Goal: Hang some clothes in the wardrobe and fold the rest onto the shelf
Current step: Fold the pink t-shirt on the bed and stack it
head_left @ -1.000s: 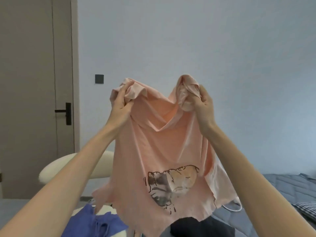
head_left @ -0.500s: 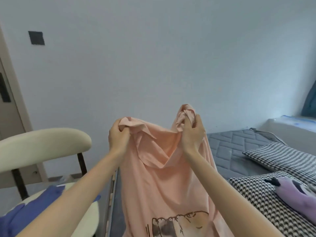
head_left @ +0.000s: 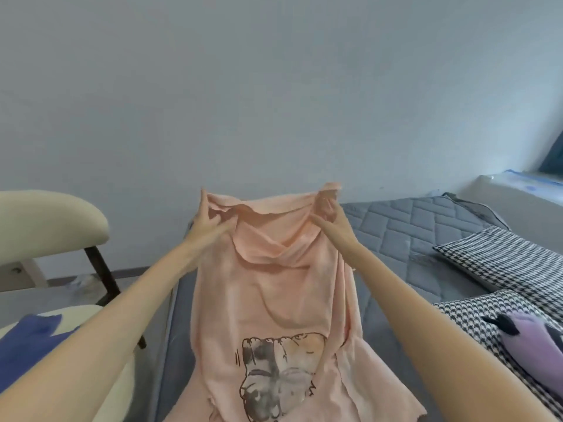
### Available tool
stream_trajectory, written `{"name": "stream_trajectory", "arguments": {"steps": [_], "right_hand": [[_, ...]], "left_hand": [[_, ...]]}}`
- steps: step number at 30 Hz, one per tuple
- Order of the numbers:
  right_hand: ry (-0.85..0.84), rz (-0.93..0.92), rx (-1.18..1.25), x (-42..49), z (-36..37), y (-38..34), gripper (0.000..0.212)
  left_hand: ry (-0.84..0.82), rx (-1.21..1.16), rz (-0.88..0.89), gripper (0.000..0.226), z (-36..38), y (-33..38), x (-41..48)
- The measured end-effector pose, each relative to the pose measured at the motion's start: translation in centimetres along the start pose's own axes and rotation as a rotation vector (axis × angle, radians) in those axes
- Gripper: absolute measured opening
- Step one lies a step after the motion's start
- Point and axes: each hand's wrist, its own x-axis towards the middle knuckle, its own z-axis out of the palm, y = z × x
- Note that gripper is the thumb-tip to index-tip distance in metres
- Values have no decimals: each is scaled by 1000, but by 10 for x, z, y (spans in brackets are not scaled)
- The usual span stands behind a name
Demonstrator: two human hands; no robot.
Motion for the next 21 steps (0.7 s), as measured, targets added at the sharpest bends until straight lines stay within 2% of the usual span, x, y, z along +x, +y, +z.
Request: {"name": "stream_trajectory", "arguments": {"steps": [2, 7, 14, 17, 21], "right_hand": [[-59, 89, -45, -3, 8, 32, 60], [-71, 228, -117, -28, 28, 88, 49], [-177, 258, -220, -93, 41, 118, 29], [-325, 266, -276, -132, 48, 134, 26], [-492, 215, -362, -179, 61, 154, 19]], "left_hand": [[-87, 65, -71, 91, 7, -29, -9], [-178, 165, -130, 75, 23, -87, -38], [-137, 380, -232, 59, 21, -154, -96], [-258, 627, -366, 67, 8, -190, -132], [-414, 946, -432, 85, -10, -228, -169]]}}
